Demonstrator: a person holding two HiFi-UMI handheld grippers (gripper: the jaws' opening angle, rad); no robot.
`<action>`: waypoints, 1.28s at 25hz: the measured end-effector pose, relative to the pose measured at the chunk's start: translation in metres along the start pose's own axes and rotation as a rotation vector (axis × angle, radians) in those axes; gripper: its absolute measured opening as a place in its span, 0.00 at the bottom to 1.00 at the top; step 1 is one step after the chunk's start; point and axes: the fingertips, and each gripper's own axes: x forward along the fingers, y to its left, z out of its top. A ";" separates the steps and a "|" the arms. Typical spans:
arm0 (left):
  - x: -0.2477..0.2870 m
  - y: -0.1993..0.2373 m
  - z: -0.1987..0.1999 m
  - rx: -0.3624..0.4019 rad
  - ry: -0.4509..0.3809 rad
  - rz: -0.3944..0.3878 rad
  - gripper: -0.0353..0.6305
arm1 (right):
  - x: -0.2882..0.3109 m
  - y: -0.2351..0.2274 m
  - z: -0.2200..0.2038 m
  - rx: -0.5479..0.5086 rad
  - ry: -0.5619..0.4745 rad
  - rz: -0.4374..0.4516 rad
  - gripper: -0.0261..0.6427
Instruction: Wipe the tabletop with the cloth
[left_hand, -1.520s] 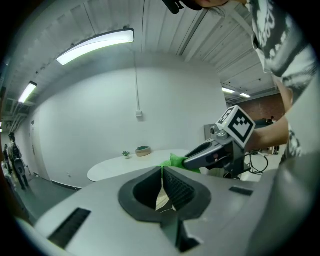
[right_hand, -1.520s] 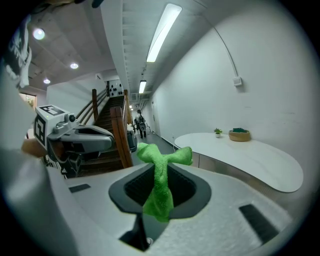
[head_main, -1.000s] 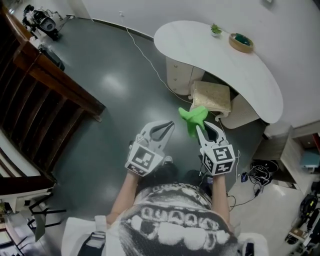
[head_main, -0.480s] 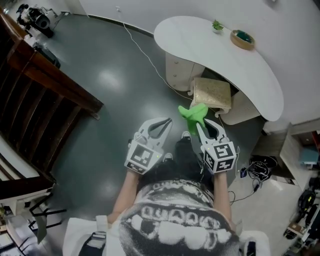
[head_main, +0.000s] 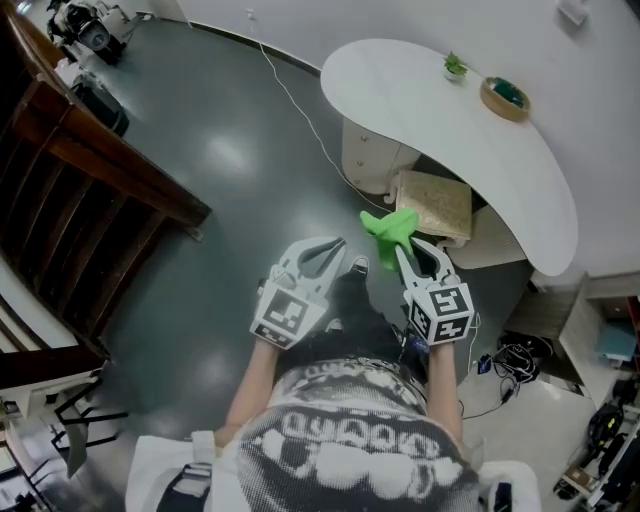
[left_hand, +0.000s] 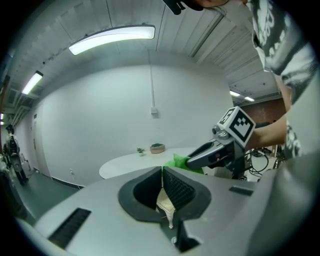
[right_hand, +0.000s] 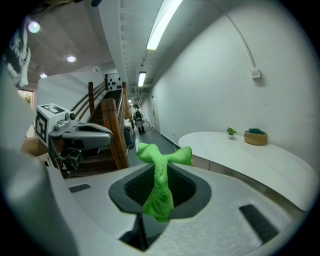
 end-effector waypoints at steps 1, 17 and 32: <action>0.008 0.008 -0.001 0.001 0.005 0.003 0.07 | 0.011 -0.006 0.004 -0.001 -0.001 0.005 0.15; 0.183 0.112 0.040 0.063 0.032 -0.021 0.07 | 0.138 -0.163 0.077 0.040 -0.029 0.004 0.16; 0.251 0.123 0.056 0.104 0.041 -0.064 0.07 | 0.160 -0.230 0.088 0.106 -0.059 -0.041 0.15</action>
